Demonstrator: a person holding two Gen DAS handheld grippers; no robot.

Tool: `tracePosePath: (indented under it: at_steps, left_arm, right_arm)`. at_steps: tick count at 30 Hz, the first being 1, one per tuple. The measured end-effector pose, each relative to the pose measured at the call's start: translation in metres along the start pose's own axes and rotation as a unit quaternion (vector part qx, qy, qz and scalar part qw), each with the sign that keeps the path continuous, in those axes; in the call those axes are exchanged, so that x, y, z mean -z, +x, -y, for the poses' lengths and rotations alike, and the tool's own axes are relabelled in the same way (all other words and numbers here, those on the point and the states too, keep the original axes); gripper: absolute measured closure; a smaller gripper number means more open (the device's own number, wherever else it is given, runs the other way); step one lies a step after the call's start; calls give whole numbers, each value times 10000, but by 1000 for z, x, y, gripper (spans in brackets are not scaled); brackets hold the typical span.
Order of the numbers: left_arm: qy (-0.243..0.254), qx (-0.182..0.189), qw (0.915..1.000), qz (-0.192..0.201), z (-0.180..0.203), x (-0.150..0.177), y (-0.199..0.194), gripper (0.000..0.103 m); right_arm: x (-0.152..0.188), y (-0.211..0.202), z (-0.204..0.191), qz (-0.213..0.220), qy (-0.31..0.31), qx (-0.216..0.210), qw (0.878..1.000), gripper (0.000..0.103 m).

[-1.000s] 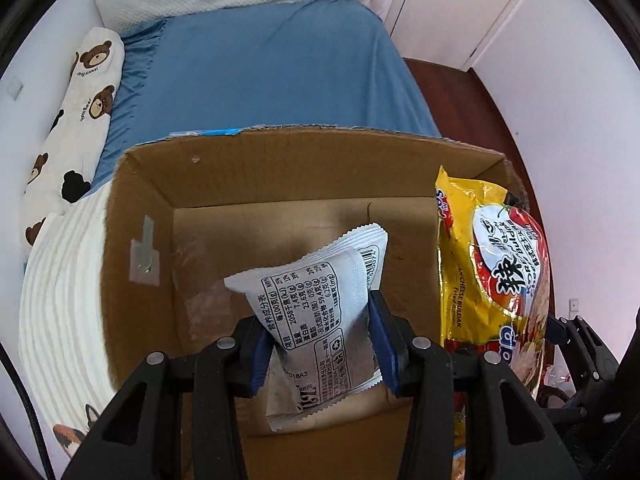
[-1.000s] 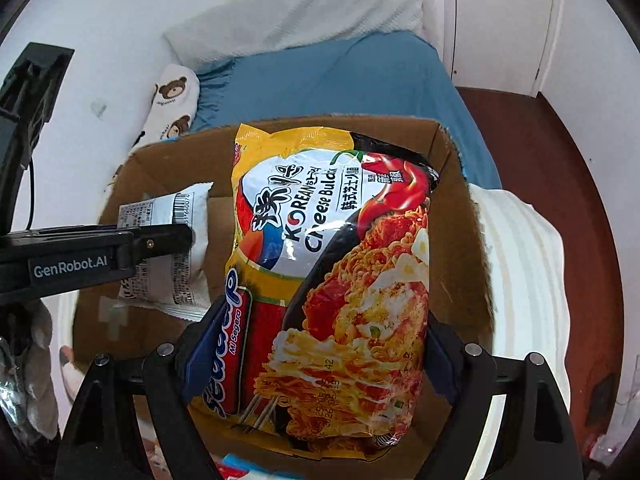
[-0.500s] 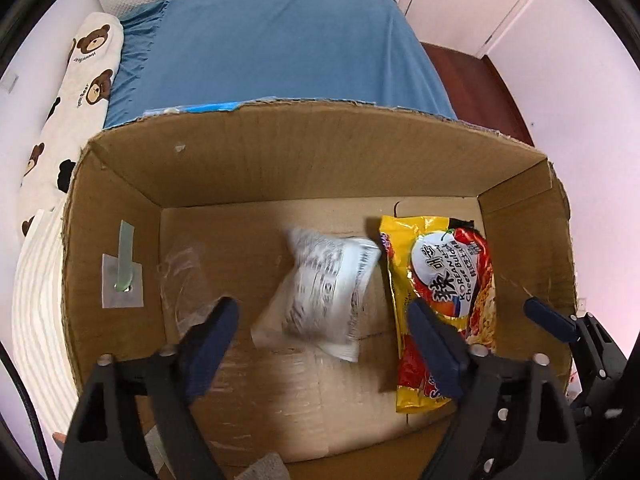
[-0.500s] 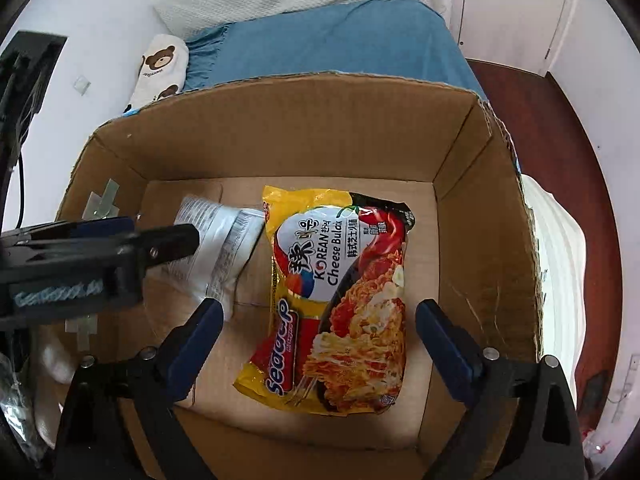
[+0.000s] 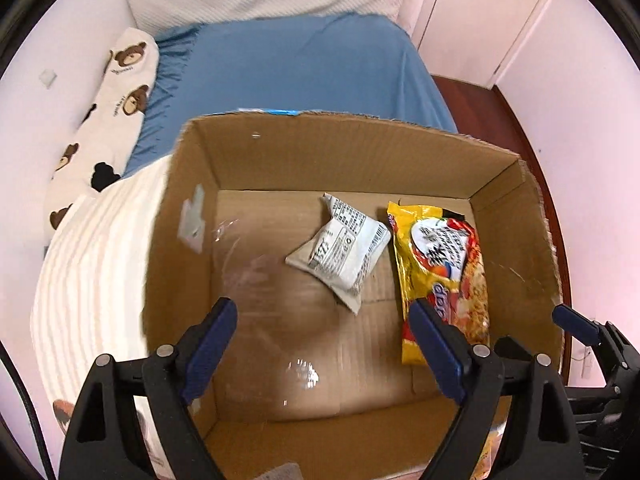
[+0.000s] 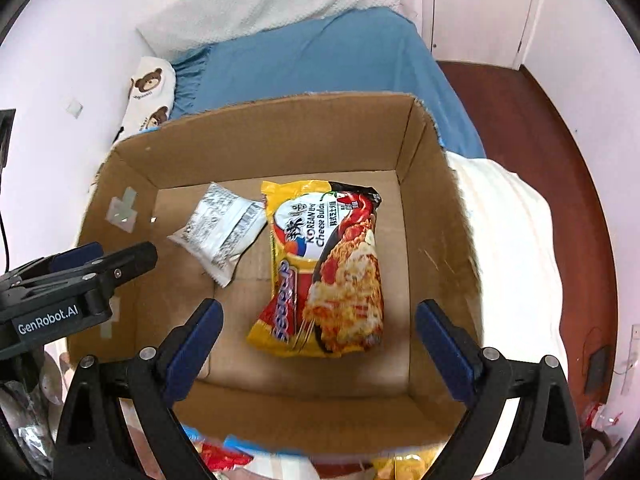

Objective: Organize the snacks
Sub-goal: 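Grasp an orange panda seed bag with the left tool while the right tool grasps another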

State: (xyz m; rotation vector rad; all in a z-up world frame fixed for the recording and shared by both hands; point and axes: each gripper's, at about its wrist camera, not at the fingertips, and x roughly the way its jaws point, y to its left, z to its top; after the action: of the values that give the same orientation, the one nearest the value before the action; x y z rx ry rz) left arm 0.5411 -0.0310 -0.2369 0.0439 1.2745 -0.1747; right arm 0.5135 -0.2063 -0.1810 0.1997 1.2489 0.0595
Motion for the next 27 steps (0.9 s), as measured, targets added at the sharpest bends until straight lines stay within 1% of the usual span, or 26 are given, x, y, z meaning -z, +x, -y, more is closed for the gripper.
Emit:
tracePosePath:
  at_steps: [3,8,13,19,23,27]
  left_arm:
    - [-2,-6,9998,202,1,16,-21,15]
    - [22,-205,9982,571,2,45,-52,15]
    - [53,-371,9952,902,5,73,-84,15]
    - [39,-407,9924,1159,1,105,-116,15]
    - [7,-534,9924,1109,-7,131,-119,15]
    - [50,-731,9939,828,-18,161,-103,15]
  right_arm:
    - [14,-20,-3,125,-34,-12,9999,4]
    - [41,-51,-11,416,-137,115,9990,4]
    - [66,-82,-14,737,-109,112,9972,4]
    - [98,-107,-15,826,-27,-40,9966,4]
    - [124,-106,-11,635,105,-181,9978,4]
    - [153,-92,3,318,374,-240,9985,4]
